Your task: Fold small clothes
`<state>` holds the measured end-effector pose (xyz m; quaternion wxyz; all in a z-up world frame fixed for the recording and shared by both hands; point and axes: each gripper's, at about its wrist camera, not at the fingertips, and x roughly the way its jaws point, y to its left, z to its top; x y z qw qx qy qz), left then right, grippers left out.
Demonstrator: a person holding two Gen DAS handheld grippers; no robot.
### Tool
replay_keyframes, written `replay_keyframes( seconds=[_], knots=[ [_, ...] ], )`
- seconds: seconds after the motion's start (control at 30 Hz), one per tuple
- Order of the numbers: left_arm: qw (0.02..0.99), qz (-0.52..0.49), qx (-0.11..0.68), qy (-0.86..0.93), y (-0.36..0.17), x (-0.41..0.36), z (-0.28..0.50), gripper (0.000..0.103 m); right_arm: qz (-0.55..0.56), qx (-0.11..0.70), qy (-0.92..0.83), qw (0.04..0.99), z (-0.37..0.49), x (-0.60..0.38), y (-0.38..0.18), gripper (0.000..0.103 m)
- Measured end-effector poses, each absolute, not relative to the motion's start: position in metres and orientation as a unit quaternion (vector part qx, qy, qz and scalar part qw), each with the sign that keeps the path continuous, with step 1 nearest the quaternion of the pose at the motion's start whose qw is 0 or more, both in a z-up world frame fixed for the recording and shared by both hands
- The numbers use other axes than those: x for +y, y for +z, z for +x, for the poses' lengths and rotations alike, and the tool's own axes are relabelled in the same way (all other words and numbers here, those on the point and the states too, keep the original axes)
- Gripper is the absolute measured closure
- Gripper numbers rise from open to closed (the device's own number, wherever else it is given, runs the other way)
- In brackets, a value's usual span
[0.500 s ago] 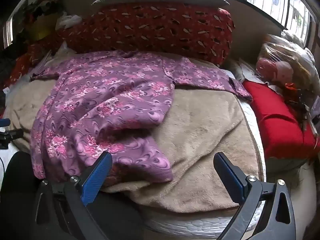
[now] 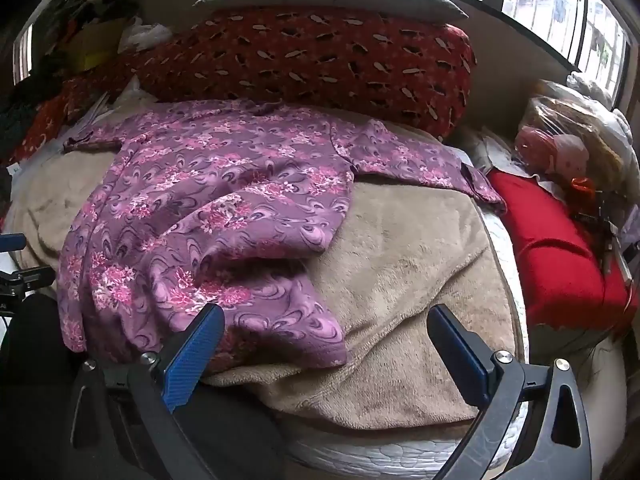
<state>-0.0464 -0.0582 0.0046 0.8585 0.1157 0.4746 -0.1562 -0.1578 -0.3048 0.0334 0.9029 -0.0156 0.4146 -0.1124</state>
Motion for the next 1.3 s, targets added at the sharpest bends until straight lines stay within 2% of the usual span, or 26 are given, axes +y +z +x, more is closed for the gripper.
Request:
replay_keyframes(
  seconds=[1.3],
  knots=[
    [0.854, 0.129, 0.478, -0.159, 0.010, -0.068, -0.049, 0.001, 0.005, 0.408, -0.117, 0.905, -0.169, -0.315, 0.036, 0.002]
  ],
)
